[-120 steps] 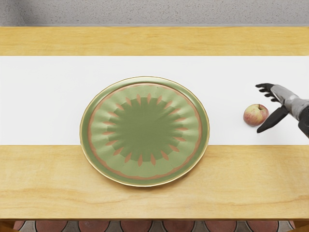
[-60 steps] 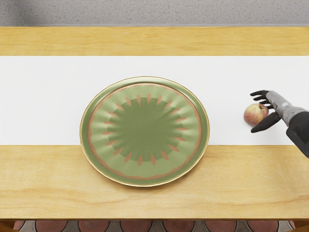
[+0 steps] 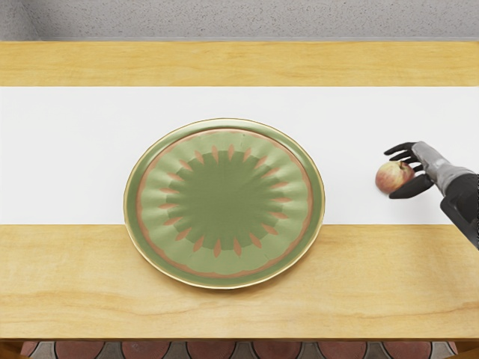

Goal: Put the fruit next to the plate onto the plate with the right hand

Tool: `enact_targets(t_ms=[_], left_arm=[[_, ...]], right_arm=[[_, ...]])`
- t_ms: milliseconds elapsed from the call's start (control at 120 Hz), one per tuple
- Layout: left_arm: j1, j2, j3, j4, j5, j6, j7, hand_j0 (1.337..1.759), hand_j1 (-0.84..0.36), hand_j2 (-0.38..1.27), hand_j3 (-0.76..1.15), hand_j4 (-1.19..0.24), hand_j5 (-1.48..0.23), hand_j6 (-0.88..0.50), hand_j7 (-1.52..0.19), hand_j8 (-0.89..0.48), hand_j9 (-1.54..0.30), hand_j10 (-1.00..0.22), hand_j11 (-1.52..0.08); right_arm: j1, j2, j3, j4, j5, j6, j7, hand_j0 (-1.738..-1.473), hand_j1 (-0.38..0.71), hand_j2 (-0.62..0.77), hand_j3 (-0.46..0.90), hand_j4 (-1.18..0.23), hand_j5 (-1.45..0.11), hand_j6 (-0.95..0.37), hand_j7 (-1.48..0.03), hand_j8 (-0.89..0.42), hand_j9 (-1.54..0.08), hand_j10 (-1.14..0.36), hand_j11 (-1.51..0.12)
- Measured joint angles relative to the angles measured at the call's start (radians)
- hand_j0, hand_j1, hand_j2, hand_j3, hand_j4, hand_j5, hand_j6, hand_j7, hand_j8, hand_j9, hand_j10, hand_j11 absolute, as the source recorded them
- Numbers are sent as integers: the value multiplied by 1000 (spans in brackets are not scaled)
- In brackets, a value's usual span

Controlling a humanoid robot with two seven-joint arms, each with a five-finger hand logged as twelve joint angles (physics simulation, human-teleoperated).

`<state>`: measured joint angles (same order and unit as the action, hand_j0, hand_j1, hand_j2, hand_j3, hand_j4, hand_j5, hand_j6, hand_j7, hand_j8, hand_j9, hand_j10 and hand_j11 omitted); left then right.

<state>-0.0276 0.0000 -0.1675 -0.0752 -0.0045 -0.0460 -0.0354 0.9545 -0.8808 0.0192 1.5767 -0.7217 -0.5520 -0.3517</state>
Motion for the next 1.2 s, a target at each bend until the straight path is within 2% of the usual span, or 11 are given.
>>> enact_targets(t_ms=[275,425,517,617,775,917,1067,1175,1192,1200], left_arm=[[0,0,0,0,0,0,0,1658,53,50,0,-247,-321,-247,-321,-247,-321,-247,-321],[0,0,0,0,0,0,0,1658,53,50,0,-247,-321,-247,-321,-247,-321,-247,-321],[0,0,0,0,0,0,0,1658,53,50,0,-247,-321,-247,-321,-247,-321,-247,-321],[0,0,0,0,0,0,0,1658,53,50,0,-247,-321,-247,-321,-247,-321,-247,-321],[0,0,0,0,0,0,0,1658,53,50,0,-247,-321,-247,-321,-247,-321,-247,-321],[0,0,0,0,0,0,0,1658,53,50,0,-247,-321,-247,-321,-247,-321,-247,-321],[0,0,0,0,0,0,0,1658,53,50,0,-247,-321,-247,-321,-247,-321,-247,-321],[0,0,0,0,0,0,0,1658,53,50,0,-247,-321,-247,-321,-247,-321,-247,-321],[0,0,0,0,0,0,0,1658,53,50,0,-247,-321,-247,-321,-247,-321,-247,-321],[0,0,0,0,0,0,0,1658,53,50,0,-247,-321,-247,-321,-247,-321,-247,-321]], right_arm=[[-17,26,0,-30,-8,-1,1,-1654,175,-76,-2,-518,-526,-367,-590,-278,-552,-374,-565],[-15,26,2,-30,-7,4,-6,-1650,220,81,-1,-579,-600,-339,-669,-258,-631,-355,-645],[-8,12,15,-27,7,33,-15,-1652,193,197,1,-584,-654,-392,-701,-336,-677,-423,-689],[-4,-22,64,-24,48,126,-20,-1655,178,306,0,-586,-699,-468,-727,-416,-713,-476,-724],[-2,-88,161,-24,150,339,-24,-1657,182,394,0,-594,-745,-515,-756,-458,-749,-500,-758],[-1,-120,266,-25,239,548,-43,-1657,189,383,0,-594,-772,-511,-771,-445,-770,-485,-774],[2,-128,372,-26,324,736,-61,-1657,200,437,0,-597,-784,-510,-779,-439,-777,-485,-776],[33,-108,416,-23,386,832,-65,-1657,200,404,0,-598,-789,-513,-782,-436,-784,-472,-777],[41,-100,419,-21,394,840,-66,-1658,208,437,0,-599,-788,-512,-783,-435,-783,-472,-776],[45,-96,421,-21,398,844,-66,-1657,205,395,0,-598,-789,-511,-783,-433,-784,-470,-777]])
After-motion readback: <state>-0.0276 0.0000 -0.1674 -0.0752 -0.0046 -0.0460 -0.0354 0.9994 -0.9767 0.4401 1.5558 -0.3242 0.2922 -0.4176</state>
